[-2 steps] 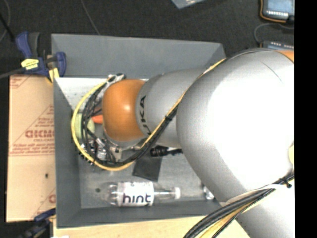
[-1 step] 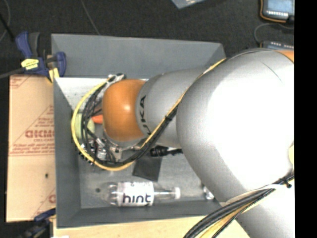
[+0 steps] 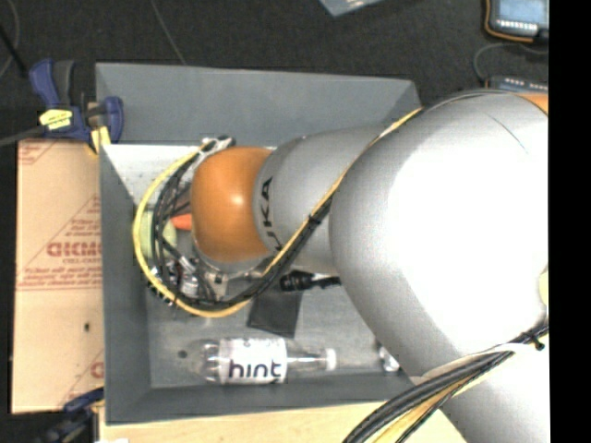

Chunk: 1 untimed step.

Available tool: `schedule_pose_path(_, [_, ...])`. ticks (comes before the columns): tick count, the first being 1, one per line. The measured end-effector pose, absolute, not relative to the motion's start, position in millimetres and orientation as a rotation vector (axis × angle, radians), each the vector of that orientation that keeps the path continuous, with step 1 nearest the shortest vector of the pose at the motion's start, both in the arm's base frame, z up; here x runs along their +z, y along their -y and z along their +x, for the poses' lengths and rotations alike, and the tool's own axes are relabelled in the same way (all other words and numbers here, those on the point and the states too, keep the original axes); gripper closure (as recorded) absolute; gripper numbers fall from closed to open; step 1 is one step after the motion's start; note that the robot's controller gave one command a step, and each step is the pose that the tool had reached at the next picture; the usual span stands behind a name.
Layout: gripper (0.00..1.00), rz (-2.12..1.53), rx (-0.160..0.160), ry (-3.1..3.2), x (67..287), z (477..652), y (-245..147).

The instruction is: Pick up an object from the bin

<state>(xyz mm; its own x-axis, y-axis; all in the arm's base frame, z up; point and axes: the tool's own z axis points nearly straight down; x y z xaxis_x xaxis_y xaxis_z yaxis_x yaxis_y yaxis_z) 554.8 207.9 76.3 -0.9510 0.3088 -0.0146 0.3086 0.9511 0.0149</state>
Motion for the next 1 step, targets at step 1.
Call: schedule_pose_path(1, [1.0,0.49,0.018,-3.087,83.6,554.3,-207.3])
